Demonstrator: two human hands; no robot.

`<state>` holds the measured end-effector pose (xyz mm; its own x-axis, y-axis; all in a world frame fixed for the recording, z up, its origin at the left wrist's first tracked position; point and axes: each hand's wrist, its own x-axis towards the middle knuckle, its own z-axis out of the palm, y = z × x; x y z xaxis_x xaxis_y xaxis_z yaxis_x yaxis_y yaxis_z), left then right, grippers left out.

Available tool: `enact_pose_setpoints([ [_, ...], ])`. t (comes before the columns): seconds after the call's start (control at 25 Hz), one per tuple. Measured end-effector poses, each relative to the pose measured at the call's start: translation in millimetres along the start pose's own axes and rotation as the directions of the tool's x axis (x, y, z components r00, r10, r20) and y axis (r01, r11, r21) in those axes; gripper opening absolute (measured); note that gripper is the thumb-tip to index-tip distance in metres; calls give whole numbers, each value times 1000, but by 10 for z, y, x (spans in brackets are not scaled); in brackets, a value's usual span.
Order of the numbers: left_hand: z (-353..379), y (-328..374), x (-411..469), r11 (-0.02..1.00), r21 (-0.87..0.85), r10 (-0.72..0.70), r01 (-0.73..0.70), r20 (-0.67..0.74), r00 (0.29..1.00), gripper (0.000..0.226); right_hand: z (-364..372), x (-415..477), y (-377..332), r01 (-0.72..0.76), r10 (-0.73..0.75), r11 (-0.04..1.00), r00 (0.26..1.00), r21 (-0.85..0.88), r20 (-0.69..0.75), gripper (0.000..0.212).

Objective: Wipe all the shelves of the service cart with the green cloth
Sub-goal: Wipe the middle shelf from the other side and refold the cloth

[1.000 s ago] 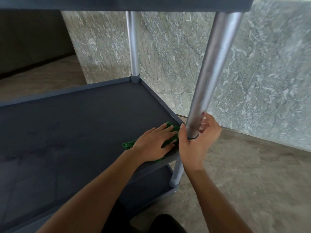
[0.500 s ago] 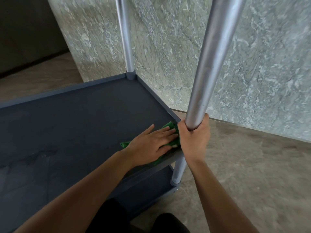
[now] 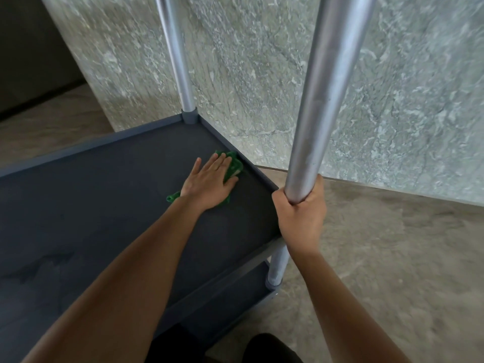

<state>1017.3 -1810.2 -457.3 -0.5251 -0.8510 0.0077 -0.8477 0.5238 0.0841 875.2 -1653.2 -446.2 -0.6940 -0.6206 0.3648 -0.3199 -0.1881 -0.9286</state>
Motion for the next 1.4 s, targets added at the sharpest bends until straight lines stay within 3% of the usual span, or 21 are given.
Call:
enact_pose_setpoints([
  [0.2,-22,167,-384,983,-39,180,-179,22,984,54,-3,-15,6,-1,1,1000,1000,-10,14,31],
  [0.36,-63,425,-986,909,-100,411,-404,72,909,49,-11,-23,-8,2,-2,1000,1000,-15,15,29],
  [0.48,-93,493,-1219,856,-151,511,-495,94,855,47,-20,-36,-9,21,-20,1000,1000,-21,16,29],
  [0.72,-82,361,-957,891,-120,446,-438,46,894,50,-16,-46,7,3,-3,1000,1000,1,21,30],
  [0.88,-84,160,-378,976,-98,197,-196,1,980,49,0,-68,36,-2,2,1000,1000,7,2,27],
  [1.04,-61,58,-75,998,-50,38,-37,9,999,51,13,-67,26,-9,9,1000,1000,-5,7,29],
  [1.24,-64,198,-389,992,-46,122,-119,75,990,52,12,-80,9,1,-1,1000,1000,-26,-2,29],
  [1.4,-93,267,-1146,900,-179,423,-397,144,894,48,41,-83,-27,-4,2,998,1000,-59,-29,30],
])
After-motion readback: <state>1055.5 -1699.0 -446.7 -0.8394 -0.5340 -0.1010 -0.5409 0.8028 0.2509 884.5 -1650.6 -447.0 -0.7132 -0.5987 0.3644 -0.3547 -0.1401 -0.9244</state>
